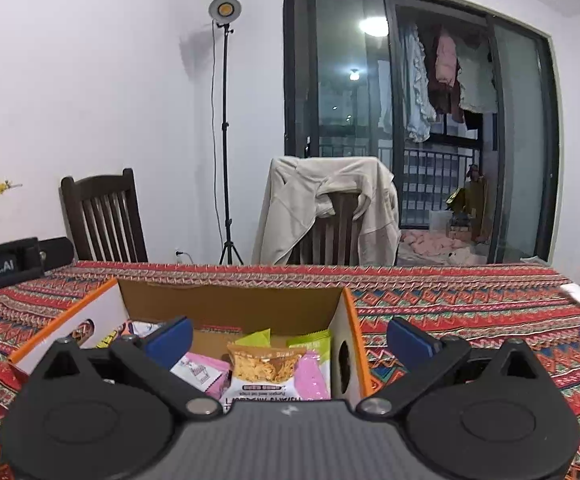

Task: Organize snacks
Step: 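Carry both biscuit packets over the box and open both grippers, then move both grippers back from the box toward the snack pile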

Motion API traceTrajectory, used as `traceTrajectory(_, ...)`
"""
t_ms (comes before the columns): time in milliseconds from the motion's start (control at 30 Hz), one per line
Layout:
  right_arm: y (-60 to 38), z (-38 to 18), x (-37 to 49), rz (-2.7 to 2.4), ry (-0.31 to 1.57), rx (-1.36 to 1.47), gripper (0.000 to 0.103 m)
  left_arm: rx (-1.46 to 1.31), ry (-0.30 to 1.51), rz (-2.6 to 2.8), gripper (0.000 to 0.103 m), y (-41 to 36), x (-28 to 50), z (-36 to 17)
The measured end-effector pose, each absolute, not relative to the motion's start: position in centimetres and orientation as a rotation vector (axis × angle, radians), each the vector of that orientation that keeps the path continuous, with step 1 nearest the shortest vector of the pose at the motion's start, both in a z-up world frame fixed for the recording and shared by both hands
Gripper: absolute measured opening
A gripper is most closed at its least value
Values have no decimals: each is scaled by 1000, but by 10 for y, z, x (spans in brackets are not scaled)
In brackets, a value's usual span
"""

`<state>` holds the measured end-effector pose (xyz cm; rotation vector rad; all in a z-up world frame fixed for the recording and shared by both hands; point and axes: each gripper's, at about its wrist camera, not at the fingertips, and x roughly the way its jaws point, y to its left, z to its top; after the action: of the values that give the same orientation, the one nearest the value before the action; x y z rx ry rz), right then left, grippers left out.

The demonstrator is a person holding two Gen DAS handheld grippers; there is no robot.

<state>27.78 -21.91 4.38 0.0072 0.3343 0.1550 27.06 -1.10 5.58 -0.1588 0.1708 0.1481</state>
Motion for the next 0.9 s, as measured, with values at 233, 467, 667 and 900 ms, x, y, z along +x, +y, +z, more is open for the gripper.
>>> traceTrajectory(233,-221,46,238,151,342,15,103,-158,158,144,103,-9,229,61)
traceTrajectory(467,-223,41,200,149,361,12,103,-142,172,149,103,-4,189,57)
traceTrajectory(667,-223,27,177,155,398,18,103,-147,202,158,103,3,166,48)
traceTrajectory(900,-224,10,158,157,436,37,103,-120,253,158,103,8,146,31)
